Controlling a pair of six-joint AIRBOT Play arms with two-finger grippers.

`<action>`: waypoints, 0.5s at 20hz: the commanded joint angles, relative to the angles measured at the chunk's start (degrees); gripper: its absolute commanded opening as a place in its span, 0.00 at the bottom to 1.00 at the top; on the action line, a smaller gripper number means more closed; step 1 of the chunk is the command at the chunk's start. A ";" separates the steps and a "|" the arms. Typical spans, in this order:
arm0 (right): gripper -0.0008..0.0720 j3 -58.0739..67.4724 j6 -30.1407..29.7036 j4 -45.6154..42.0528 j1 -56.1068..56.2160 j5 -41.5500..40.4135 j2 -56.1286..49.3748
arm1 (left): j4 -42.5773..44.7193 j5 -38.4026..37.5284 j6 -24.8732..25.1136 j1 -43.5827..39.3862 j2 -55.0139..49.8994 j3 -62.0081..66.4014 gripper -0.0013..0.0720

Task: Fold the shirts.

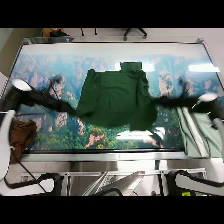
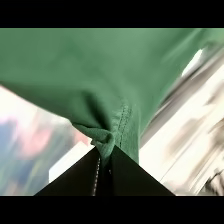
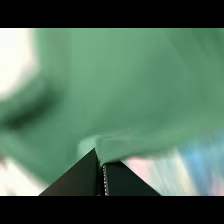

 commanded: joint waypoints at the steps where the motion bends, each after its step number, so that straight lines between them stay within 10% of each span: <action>1: 0.03 24.46 -2.78 15.21 -0.20 0.15 6.86 | -27.96 1.40 -3.08 3.19 10.93 17.03 0.04; 4: 0.03 47.47 -3.32 14.64 -1.49 -5.03 9.88 | -36.87 16.50 -9.49 9.42 20.96 34.18 0.04; 10: 0.03 60.30 -1.77 6.40 -4.22 -6.51 13.81 | -16.98 22.43 -18.29 26.58 36.39 45.16 0.04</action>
